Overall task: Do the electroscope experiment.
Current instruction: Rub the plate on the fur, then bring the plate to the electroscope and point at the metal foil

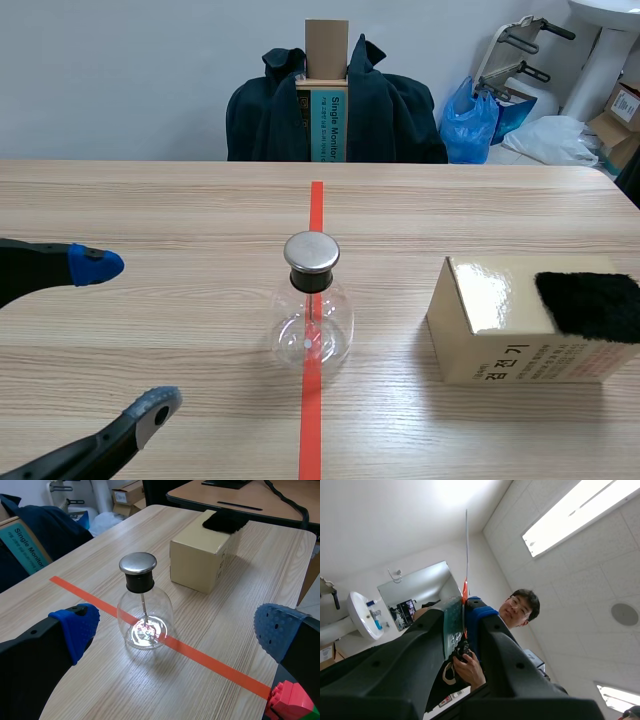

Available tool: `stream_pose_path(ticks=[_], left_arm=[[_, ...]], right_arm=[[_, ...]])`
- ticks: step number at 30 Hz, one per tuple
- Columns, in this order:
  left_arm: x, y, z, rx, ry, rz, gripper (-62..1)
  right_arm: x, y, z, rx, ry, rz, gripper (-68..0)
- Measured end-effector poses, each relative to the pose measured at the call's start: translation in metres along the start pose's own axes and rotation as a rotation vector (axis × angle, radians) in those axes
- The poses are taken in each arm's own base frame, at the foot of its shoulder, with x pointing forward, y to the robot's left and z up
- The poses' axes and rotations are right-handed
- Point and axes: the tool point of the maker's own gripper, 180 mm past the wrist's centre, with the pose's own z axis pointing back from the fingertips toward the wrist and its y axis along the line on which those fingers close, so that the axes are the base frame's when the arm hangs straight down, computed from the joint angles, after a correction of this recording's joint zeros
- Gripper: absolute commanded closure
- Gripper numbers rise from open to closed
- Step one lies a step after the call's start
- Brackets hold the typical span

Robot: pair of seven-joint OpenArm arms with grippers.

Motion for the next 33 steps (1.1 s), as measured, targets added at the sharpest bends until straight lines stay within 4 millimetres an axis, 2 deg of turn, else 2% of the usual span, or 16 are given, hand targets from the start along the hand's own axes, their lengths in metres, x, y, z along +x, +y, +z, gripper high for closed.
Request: stream_pose_path(ticks=[7, 10, 11, 14, 15, 20, 26, 30, 33], left_arm=[[-0.001, 0.0, 0.0, -0.002, 0.004, -0.003, -62.3], [-0.011, 0.0, 0.0, -0.002, 0.061, -0.007, -62.3], [-0.016, 0.001, 0.0, 0.0, 0.086, -0.009, -52.2], [-0.031, 0.007, -0.002, 0.004, 0.149, -0.014, -11.0], [-0.037, 0.009, -0.003, 0.004, 0.162, -0.012, -1.4], [-0.064, 0.021, -0.021, 0.004, 0.17, 0.02, -1.7], [-0.1, 0.036, -0.059, -0.01, 0.19, 0.037, -1.7], [-0.113, 0.041, -0.082, -0.02, 0.189, 0.07, -1.7], [-0.119, 0.046, -0.091, -0.016, 0.19, 0.083, -1.7]], right_arm=[[0.006, -0.001, 0.0, -0.003, -0.036, -0.013, -0.7], [0.012, -0.001, 0.0, -0.003, -0.069, -0.013, -0.7], [0.014, -0.001, 0.001, -0.003, -0.078, -0.013, -0.7], [0.016, 0.0, 0.001, 0.001, -0.09, -0.015, -0.7], [0.017, 0.0, 0.001, 0.002, -0.09, -0.017, -0.7], [0.026, 0.004, 0.002, 0.009, -0.104, -0.058, -0.7], [0.038, 0.007, 0.003, 0.015, -0.138, -0.093, -0.7], [0.047, 0.017, 0.004, 0.06, -0.157, -0.127, -0.7], [0.059, 0.025, 0.005, 0.092, -0.182, -0.154, -0.7]])
